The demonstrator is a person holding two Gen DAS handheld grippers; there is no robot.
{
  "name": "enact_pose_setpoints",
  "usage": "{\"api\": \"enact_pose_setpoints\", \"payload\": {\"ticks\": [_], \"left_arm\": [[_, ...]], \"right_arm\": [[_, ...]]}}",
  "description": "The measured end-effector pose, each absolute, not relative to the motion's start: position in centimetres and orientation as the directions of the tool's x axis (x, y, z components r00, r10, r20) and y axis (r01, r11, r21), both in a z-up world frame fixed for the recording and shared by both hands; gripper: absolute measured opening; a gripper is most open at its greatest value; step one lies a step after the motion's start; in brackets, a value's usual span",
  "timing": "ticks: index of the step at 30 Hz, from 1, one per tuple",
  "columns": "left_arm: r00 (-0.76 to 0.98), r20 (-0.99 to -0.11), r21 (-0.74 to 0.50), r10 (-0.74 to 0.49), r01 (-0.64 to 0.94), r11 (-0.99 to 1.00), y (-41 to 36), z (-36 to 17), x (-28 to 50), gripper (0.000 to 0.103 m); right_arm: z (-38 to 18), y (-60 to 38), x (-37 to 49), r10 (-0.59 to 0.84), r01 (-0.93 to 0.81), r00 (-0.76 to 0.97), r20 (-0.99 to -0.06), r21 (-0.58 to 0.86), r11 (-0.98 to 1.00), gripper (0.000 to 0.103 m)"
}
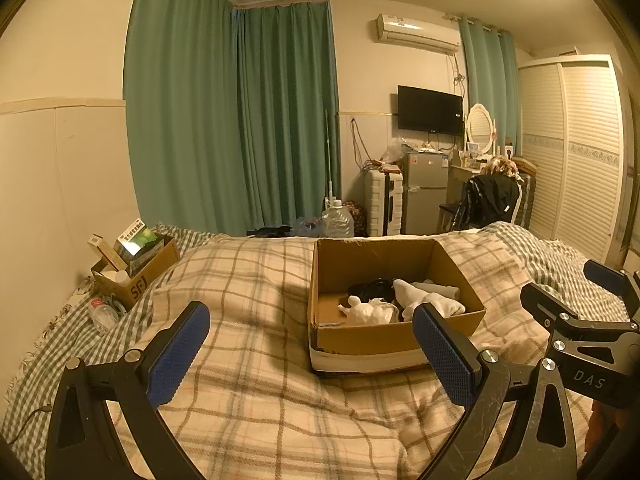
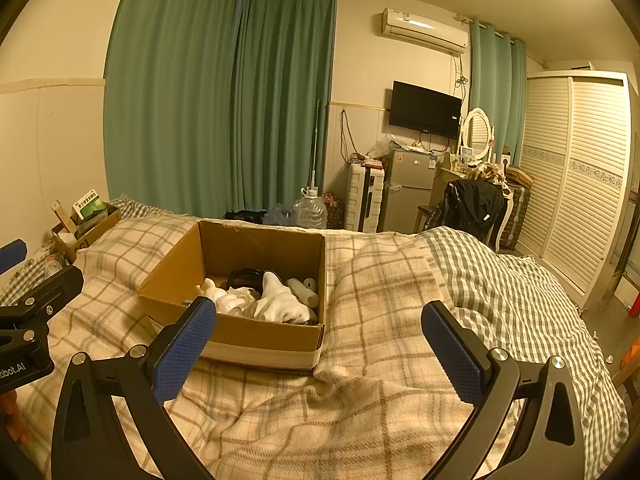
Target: Organize objects
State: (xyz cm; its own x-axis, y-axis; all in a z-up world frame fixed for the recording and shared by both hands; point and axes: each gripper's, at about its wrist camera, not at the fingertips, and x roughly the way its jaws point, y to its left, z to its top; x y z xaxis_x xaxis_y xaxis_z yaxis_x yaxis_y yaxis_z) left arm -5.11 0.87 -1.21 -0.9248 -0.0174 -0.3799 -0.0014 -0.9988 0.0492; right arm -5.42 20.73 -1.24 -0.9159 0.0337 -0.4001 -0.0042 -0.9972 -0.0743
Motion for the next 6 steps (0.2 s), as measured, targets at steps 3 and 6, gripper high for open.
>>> {"api": "enact_pose_setpoints", "payload": {"ticks": [3, 6], "left_arm": [[-0.924, -0.383, 0.051, -0.014, -0.006, -0.999, 0.89, -1.35, -5.14, 0.103], [-0.923, -0.385, 0.051, -0.016, -0.004, -0.999, 0.99, -1.46, -5.11, 0.103]], "right_arm": [[-1.46, 20.85, -5.48, 0.035, -0.004, -0.914, -0.404, -0.076, -0.997, 0.103], [-1.54, 20.88, -5.48, 0.034, -0.003, -0.914, -0.404, -0.077, -0.997, 0.103]]}}
